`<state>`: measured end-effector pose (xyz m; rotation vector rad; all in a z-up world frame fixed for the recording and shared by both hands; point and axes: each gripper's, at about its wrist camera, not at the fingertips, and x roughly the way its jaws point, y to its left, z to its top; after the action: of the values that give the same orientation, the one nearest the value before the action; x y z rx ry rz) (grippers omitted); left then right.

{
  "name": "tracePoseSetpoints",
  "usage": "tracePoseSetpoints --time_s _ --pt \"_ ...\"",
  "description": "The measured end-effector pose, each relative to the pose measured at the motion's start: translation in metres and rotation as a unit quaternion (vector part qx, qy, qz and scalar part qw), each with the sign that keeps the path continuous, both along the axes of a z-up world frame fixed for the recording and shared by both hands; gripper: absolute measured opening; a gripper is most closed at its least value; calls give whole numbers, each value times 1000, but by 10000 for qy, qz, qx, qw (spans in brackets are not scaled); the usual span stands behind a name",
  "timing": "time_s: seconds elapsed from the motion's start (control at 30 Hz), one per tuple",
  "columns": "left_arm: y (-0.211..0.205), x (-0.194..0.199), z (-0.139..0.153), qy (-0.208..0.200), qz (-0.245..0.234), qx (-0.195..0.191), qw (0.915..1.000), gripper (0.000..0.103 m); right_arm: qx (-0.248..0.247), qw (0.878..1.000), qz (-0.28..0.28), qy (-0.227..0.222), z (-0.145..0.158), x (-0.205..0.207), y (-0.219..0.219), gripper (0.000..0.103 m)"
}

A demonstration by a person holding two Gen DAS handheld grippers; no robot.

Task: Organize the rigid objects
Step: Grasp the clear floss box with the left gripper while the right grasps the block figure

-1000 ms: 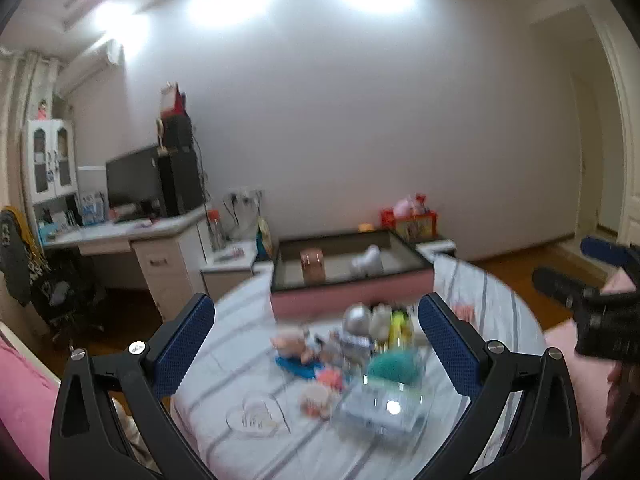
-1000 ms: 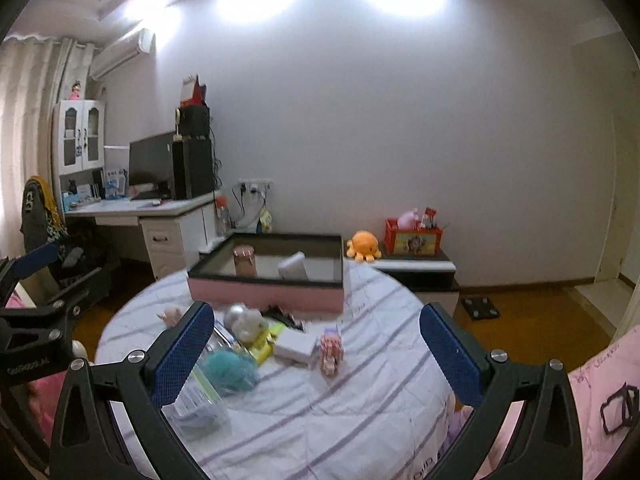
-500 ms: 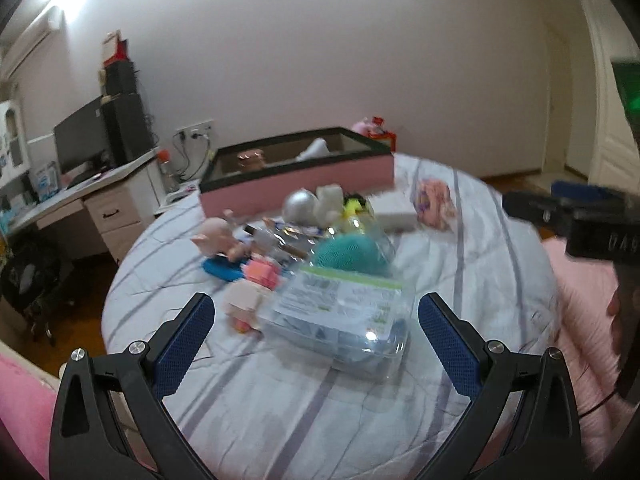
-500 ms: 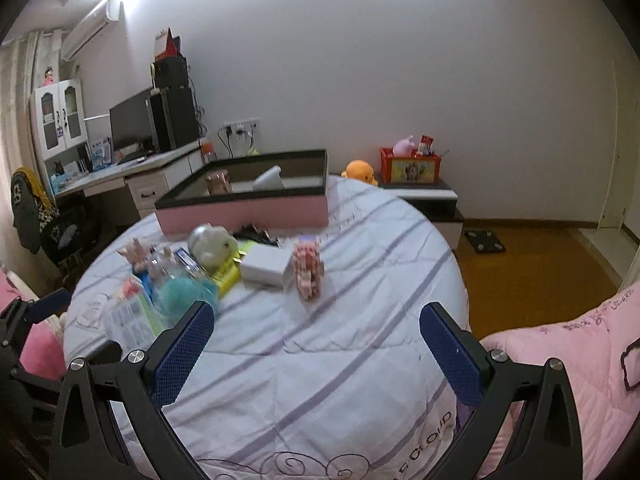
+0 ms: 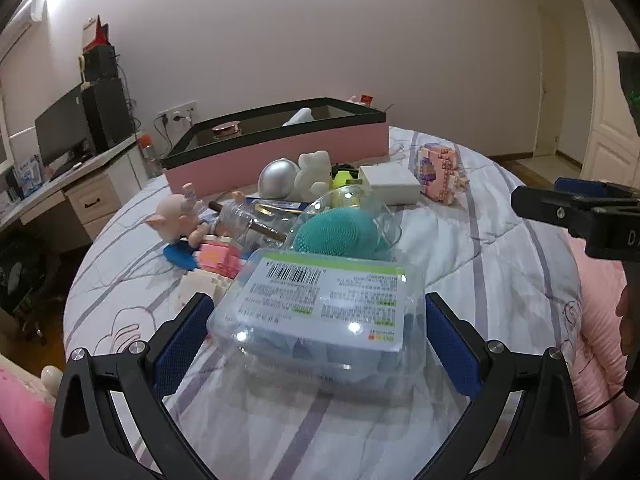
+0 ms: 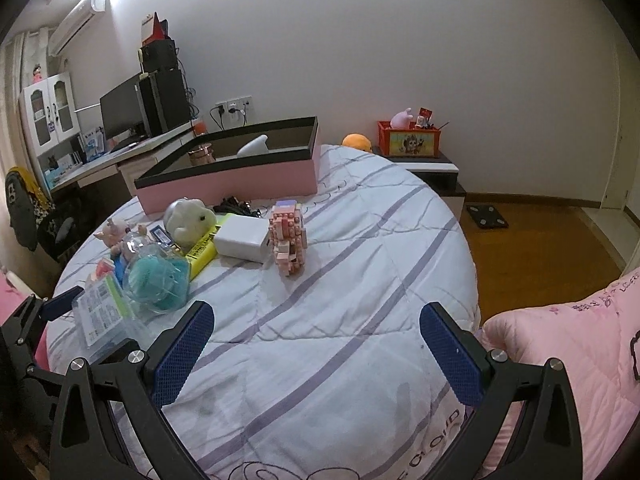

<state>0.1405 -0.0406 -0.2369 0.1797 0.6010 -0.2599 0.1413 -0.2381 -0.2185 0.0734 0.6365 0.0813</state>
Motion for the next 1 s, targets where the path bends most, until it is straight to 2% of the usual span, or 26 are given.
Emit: tracePoseSetpoints --time_s 0.07,0.27,0.5,0.6,0.67,0.7,0.73,0.8,0.87,0.93,1.0 --pt "0 3 1 17 -57 -43 10000 98 -2 10000 8 22 -1 2 1 103" --pt "9 0 9 46 -186 -327 9993 97 -63 9999 13 100 -3 15 4 103" --pt "19 -13 36 -315 -105 -412 9986 97 -189 9996 22 208 -2 52 11 103" --pt "28 -10 46 -417 6 -445 9981 97 -67 9995 104 298 -4 70 13 103" --pt "33 -6 50 -461 109 -459 9978 97 42 9990 190 403 -5 81 14 98" --pt "37 -2 51 -467 168 -466 9977 97 54 9988 215 435 -6 84 15 89" --pt "40 1 51 -472 219 -468 9975 97 56 9984 263 504 -7 88 16 73" --pt "46 7 52 -465 329 -462 9973 97 90 9974 347 622 -11 95 18 53" --pt "52 13 53 -456 435 -508 9967 97 181 9967 474 639 -11 97 18 46" --pt "58 19 54 -426 560 -571 9959 97 215 9958 603 651 -10 97 19 29" --pt "63 25 54 -415 642 -625 9951 97 84 9959 631 648 -10 96 22 29"
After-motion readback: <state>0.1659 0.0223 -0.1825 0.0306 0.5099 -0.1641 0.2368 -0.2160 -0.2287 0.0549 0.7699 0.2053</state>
